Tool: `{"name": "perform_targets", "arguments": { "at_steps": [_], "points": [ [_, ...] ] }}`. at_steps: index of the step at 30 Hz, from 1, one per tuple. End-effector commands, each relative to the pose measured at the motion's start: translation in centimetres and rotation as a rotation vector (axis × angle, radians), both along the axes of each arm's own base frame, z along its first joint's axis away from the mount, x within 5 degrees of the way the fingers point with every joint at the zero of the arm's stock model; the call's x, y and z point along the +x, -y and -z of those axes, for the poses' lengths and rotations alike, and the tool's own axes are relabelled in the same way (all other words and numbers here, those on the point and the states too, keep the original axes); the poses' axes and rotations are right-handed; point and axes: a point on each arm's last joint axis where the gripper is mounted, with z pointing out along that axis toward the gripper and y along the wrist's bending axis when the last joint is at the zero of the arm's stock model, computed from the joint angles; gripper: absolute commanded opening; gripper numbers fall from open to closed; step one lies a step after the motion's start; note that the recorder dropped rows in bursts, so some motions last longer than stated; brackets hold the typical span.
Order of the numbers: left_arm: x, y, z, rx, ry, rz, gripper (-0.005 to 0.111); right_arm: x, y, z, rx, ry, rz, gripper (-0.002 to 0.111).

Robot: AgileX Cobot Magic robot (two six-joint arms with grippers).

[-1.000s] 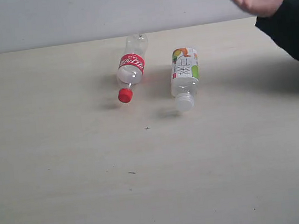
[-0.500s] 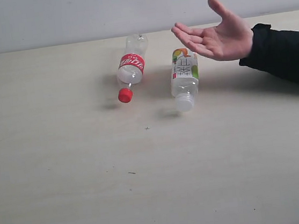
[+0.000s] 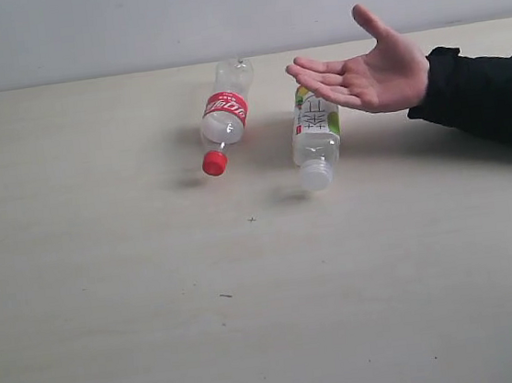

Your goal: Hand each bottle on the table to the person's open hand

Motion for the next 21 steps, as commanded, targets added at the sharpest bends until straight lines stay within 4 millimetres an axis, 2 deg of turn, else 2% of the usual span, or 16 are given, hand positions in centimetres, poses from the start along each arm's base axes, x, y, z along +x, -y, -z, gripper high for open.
{"name": "perform_targets", "arguments": {
  "at_steps": [1,8,13,16,21],
  "points": [
    [0.0,0.0,0.0,-0.008,0.007,0.0,0.0,2.2,-1.0,-0.3,0.119,-0.123,-0.045,0.001],
    [0.0,0.0,0.0,-0.008,0.007,0.0,0.0,9.4,-3.7,1.6,-0.008,-0.597,-0.082,0.001],
    [0.0,0.0,0.0,-0.008,0.007,0.0,0.0,14.8,-5.3,2.4,-0.04,-0.789,-0.069,0.004],
    [0.0,0.0,0.0,-0.008,0.007,0.0,0.0,18.1,-6.4,3.8,-0.037,-0.908,-0.06,0.008],
    [0.0,0.0,0.0,-0.008,0.007,0.0,0.0,22.6,-7.7,6.4,0.014,-1.037,-0.021,0.008]
  ]
}}
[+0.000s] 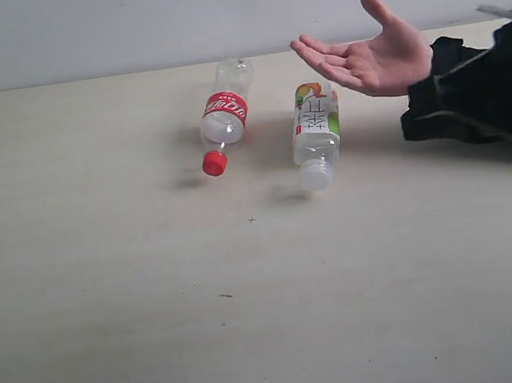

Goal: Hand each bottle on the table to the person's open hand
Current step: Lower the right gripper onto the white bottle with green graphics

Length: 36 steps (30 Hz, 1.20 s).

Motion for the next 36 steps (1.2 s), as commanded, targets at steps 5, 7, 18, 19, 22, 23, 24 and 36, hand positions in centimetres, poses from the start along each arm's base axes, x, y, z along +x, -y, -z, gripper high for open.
{"name": "perform_targets", "arguments": {
  "at_steps": [5,7,18,19,22,23,24,36],
  "points": [
    [0.0,0.0,0.0,-0.008,0.007,0.0,0.0,6.4,-1.9,4.7,-0.011,-0.081,0.123,0.017],
    [0.0,0.0,0.0,-0.008,0.007,0.0,0.0,7.6,-3.0,6.2,-0.04,-0.08,0.123,0.032],
    [0.0,0.0,0.0,-0.008,0.007,0.0,0.0,14.0,-7.1,10.8,-0.087,-0.018,0.171,0.099],
    [0.0,0.0,0.0,-0.008,0.007,0.0,0.0,14.4,-7.2,10.7,-0.083,-0.01,0.175,0.099],
    [0.0,0.0,0.0,-0.008,0.007,0.0,0.0,15.0,-7.5,11.2,-0.079,-0.017,0.184,0.099],
    [0.0,0.0,0.0,-0.008,0.007,0.0,0.0,15.1,-7.5,11.4,-0.073,-0.02,0.201,0.099],
    [0.0,0.0,0.0,-0.008,0.007,0.0,0.0,15.2,-7.4,11.5,-0.074,-0.021,0.209,0.099],
    [0.0,0.0,0.0,-0.008,0.007,0.0,0.0,15.7,-7.2,11.6,-0.082,0.03,0.25,0.099]
  ]
}}
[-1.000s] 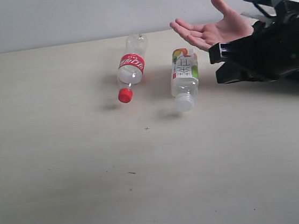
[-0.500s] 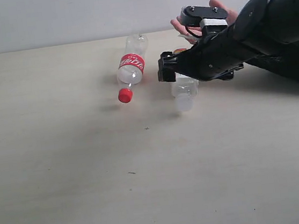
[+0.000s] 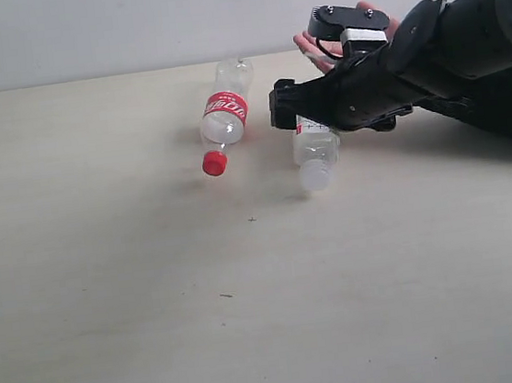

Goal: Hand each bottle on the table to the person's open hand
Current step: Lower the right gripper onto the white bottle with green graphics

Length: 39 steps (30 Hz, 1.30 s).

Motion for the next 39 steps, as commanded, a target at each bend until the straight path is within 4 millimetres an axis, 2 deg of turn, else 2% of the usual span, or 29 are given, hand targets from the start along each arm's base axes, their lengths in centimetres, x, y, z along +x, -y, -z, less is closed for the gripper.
{"name": "perform_targets", "arguments": {
  "at_steps": [1,12,21,39],
  "points": [
    [0.0,0.0,0.0,-0.008,0.007,0.0,0.0,0.3,-0.1,0.0,-0.009,0.026,0.008,0.099],
    [0.0,0.0,0.0,-0.008,0.007,0.0,0.0,0.8,0.2,2.7,-0.051,0.015,0.041,0.099],
    [0.0,0.0,0.0,-0.008,0.007,0.0,0.0,1.2,0.4,2.7,-0.067,0.06,0.066,0.099],
    [0.0,0.0,0.0,-0.008,0.007,0.0,0.0,2.1,-0.1,4.5,-0.089,0.035,0.046,0.099]
  ]
}}
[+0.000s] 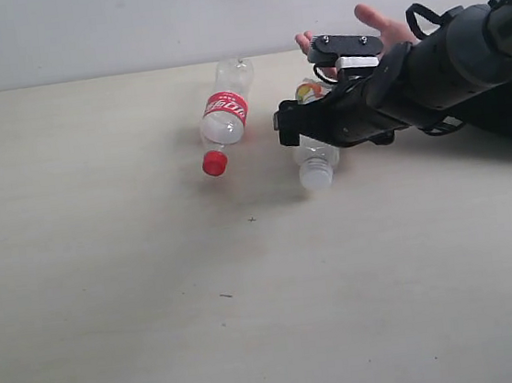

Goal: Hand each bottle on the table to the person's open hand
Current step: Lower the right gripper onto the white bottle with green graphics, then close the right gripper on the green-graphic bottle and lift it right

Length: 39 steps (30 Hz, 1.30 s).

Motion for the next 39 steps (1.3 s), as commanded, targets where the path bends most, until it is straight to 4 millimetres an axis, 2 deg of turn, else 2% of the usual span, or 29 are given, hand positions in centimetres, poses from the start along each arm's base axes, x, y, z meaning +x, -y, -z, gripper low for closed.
{"name": "perform_targets", "arguments": {
  "at_steps": [1,3,6,22,31,39],
  "points": [
    [0.0,0.0,0.0,-0.008,0.007,0.0,0.0,0.1,-0.2,0.0,-0.009,0.007,-0.017,0.098],
    [0.0,0.0,0.0,-0.008,0.007,0.0,0.0,0.1,-0.2,0.0,-0.009,0.006,-0.018,0.094],
    [0.0,0.0,0.0,-0.008,0.007,0.0,0.0,0.0,-0.2,0.0,-0.004,-0.004,-0.02,0.082],
    [0.0,0.0,0.0,-0.008,0.007,0.0,0.0,-0.5,-0.5,0.3,0.034,-0.076,-0.024,0.0],
    [0.0,0.0,0.0,-0.008,0.007,0.0,0.0,-1.0,-0.6,-0.3,0.05,-0.086,-0.03,0.0],
    [0.0,0.0,0.0,-0.008,0.007,0.0,0.0,-3.8,1.2,-1.1,0.006,-0.033,0.028,0.0]
  ]
}}
